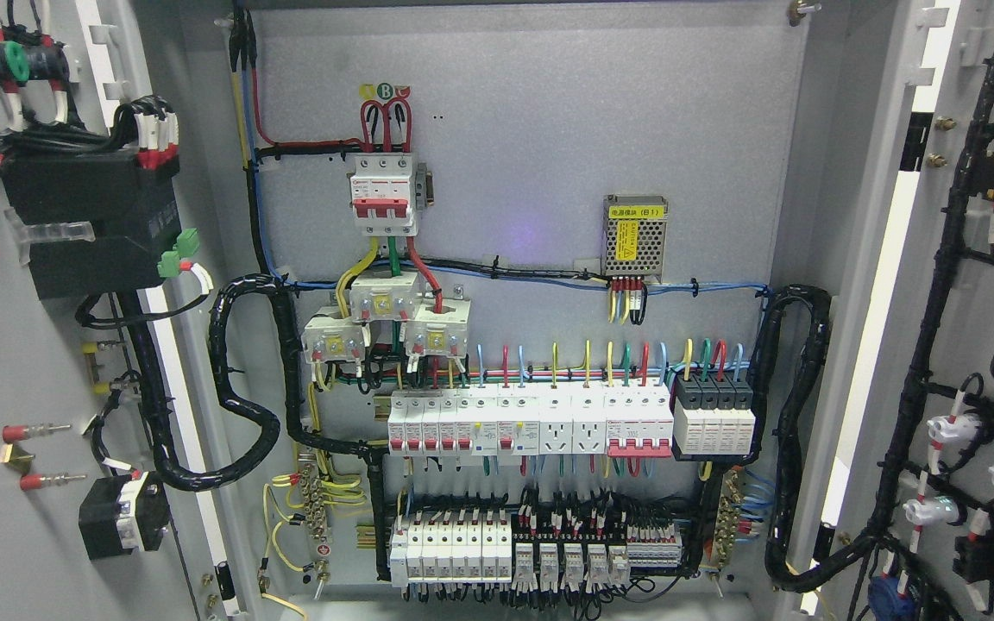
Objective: Open door with both hands
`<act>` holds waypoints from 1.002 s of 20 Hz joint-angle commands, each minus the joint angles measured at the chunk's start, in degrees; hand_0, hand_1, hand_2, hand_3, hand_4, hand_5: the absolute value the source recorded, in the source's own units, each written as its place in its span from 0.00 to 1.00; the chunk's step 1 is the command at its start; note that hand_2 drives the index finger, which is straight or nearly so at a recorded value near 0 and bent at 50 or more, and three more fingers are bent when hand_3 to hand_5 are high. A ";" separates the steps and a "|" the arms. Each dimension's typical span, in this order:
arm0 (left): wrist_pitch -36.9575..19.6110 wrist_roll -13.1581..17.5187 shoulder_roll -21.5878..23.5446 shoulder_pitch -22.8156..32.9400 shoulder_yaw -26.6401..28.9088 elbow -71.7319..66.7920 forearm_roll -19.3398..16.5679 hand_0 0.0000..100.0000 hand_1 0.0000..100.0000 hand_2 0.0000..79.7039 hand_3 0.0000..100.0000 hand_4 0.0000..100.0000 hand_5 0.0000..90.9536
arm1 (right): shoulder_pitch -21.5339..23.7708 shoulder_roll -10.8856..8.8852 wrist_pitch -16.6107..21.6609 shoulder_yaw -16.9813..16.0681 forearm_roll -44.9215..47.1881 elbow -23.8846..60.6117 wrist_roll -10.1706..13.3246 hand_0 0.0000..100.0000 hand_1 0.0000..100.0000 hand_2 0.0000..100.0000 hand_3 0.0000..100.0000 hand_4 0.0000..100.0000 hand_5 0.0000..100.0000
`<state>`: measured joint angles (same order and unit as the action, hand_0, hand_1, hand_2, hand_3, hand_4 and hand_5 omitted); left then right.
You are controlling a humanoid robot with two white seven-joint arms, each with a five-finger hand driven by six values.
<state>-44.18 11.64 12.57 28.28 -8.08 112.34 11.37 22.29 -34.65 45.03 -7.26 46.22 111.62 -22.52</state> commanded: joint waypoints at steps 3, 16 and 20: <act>-35.27 0.05 -4.66 -1.74 6.23 1.30 1.72 0.00 0.00 0.00 0.00 0.03 0.00 | -0.40 -1.21 3.75 0.31 0.02 0.09 0.02 0.00 0.00 0.00 0.00 0.00 0.00; -36.85 -0.39 -3.87 -0.86 14.67 0.86 10.33 0.00 0.00 0.00 0.00 0.03 0.00 | 0.30 -1.38 3.75 0.14 0.02 -0.35 0.02 0.00 0.00 0.00 0.00 0.00 0.00; -36.94 -0.39 -3.78 -0.42 17.74 0.60 12.36 0.00 0.00 0.00 0.00 0.03 0.00 | 0.30 -1.38 3.75 -0.12 0.19 -1.67 0.02 0.00 0.00 0.00 0.00 0.00 0.00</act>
<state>-44.20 11.26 9.05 27.43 2.73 113.18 20.74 22.37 -35.77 45.03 -7.12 46.29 111.31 -22.52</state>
